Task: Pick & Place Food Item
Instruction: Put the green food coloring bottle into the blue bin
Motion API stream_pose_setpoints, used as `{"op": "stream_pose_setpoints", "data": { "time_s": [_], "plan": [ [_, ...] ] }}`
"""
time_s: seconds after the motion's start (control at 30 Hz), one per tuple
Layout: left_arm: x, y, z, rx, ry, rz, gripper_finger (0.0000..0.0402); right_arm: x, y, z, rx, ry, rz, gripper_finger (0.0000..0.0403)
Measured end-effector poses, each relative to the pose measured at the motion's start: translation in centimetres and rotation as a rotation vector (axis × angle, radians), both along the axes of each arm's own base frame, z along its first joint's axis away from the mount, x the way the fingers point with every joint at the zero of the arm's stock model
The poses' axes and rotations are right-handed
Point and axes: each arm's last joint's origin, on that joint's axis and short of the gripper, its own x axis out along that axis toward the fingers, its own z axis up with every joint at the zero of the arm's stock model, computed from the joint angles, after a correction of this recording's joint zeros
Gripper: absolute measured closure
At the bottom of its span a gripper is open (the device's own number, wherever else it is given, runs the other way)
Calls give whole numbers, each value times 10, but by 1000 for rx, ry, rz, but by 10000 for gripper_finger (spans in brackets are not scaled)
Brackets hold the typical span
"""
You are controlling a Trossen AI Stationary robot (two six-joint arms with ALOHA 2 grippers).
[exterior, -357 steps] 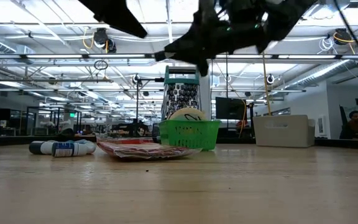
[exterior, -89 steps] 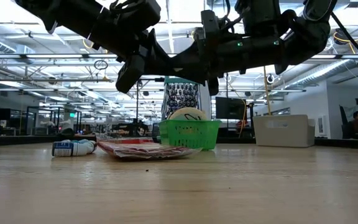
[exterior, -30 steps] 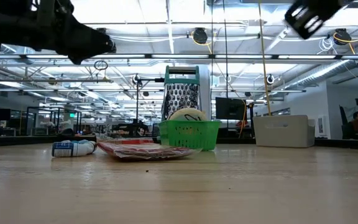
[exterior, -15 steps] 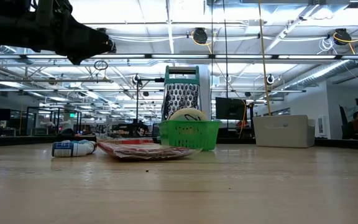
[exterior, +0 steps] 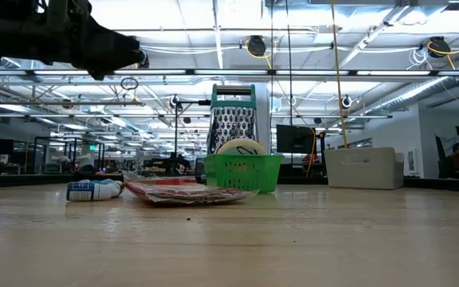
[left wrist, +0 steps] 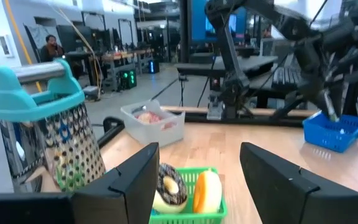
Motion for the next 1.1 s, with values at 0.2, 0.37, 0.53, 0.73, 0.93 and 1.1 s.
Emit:
{"op": "stream_pose_setpoints", "data": {
  "time_s": [0.2,0.37,0.53,0.73,0.93,1.1],
  "plan": [
    [0,0,2,-11,-23,-1,174,0,0,-2,-19,-4,11,323],
    [0,0,2,-43,-29,-3,174,-1,-2,-3,-43,4,13,321],
    [0,0,2,-52,-30,-3,174,-1,-3,-3,-51,6,13,320],
    [0,0,2,-54,-30,-4,174,-1,-4,-4,-61,14,7,319],
    [0,0,2,-54,-30,-4,174,-1,-5,-4,-75,2,-11,319],
    [0,0,2,-54,-30,-4,174,-1,-5,-4,-76,1,-15,318]
  ]
}}
